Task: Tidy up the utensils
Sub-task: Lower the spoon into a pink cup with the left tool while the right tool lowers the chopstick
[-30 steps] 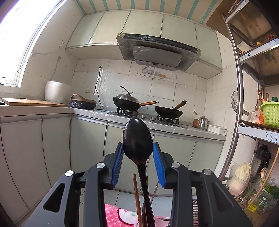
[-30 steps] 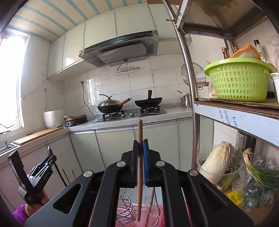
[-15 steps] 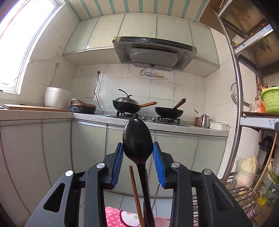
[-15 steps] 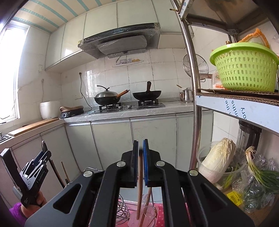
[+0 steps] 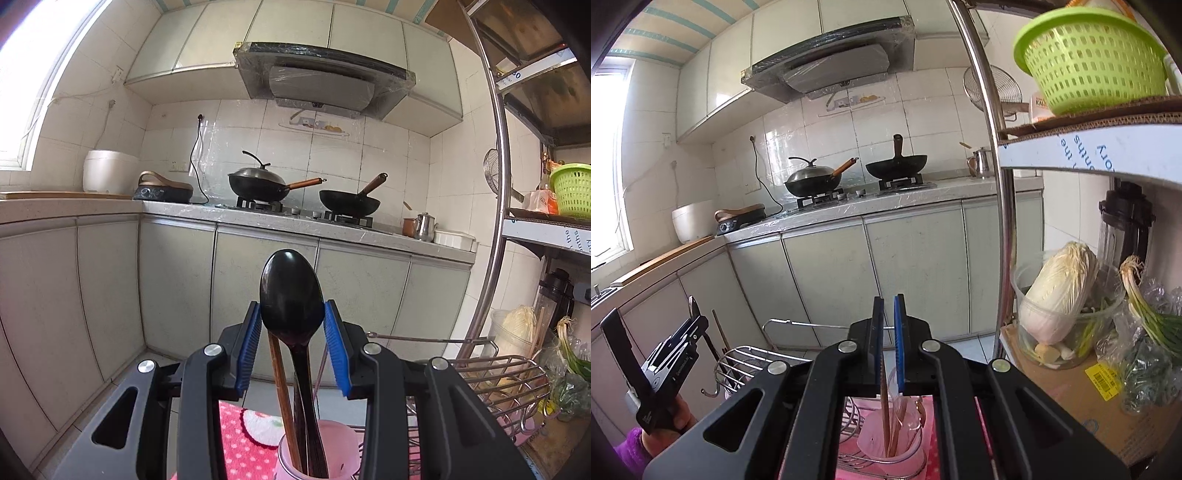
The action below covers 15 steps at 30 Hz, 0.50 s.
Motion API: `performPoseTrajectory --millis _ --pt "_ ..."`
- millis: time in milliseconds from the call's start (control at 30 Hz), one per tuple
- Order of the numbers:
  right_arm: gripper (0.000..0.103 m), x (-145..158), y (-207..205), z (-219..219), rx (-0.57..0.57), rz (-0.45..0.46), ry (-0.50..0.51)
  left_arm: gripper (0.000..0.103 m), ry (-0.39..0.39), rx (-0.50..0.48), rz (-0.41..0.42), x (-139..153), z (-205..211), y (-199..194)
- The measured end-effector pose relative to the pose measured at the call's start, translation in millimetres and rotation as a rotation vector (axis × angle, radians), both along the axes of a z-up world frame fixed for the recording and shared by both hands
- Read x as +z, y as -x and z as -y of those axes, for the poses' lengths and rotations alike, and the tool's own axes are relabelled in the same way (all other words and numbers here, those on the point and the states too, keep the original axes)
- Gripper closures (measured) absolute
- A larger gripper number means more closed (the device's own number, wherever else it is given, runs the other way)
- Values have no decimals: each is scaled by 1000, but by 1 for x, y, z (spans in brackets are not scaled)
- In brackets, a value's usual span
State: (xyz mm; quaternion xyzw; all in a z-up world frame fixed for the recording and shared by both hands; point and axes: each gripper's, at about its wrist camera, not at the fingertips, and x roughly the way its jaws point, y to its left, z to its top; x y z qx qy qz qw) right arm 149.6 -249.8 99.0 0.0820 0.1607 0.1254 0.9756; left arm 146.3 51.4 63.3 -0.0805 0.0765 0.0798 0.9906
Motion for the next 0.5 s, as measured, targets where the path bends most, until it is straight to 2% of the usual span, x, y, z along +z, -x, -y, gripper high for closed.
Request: performPoseTrajectory --millis 267,500 --pt "97 -19 8 2 17 -49 -35 68 70 -70 -81 -13 -8 -4" --pt "97 -24 16 -1 33 -67 -43 60 71 -100 -110 -15 -6 4"
